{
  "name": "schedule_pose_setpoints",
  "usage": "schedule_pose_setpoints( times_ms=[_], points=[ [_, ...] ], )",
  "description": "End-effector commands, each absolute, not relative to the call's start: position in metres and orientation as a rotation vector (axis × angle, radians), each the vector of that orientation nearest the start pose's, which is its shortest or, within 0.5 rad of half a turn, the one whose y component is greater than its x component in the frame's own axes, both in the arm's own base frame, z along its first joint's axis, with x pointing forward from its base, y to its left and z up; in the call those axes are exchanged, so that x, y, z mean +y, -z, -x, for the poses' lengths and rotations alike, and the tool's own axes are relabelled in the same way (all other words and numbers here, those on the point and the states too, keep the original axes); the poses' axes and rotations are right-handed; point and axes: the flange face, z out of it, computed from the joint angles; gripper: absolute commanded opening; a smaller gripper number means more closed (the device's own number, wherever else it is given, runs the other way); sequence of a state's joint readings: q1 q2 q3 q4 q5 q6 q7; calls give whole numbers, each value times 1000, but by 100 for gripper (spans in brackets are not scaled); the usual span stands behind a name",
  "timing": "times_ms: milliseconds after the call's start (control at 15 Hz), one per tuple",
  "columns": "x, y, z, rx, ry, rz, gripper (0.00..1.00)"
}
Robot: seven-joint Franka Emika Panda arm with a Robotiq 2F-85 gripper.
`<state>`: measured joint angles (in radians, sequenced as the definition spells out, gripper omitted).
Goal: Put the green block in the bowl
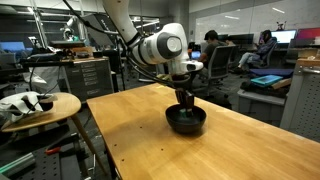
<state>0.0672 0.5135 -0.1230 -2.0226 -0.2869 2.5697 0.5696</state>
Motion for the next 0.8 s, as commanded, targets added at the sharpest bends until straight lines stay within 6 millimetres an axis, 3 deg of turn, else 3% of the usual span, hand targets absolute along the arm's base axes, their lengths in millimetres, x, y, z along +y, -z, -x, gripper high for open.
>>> schedule_pose_setpoints(
  times_ms=[0,200,267,600,733],
  points=[
    [-31,-180,-627,583,180,3257,17],
    [-29,-168,-636,572,178,3240,18],
    [-28,-167,-638,561,175,3245,62],
    [-17,-184,-634,536,175,3252,98],
    [-9,-197,-633,519,175,3252,100]
  ],
)
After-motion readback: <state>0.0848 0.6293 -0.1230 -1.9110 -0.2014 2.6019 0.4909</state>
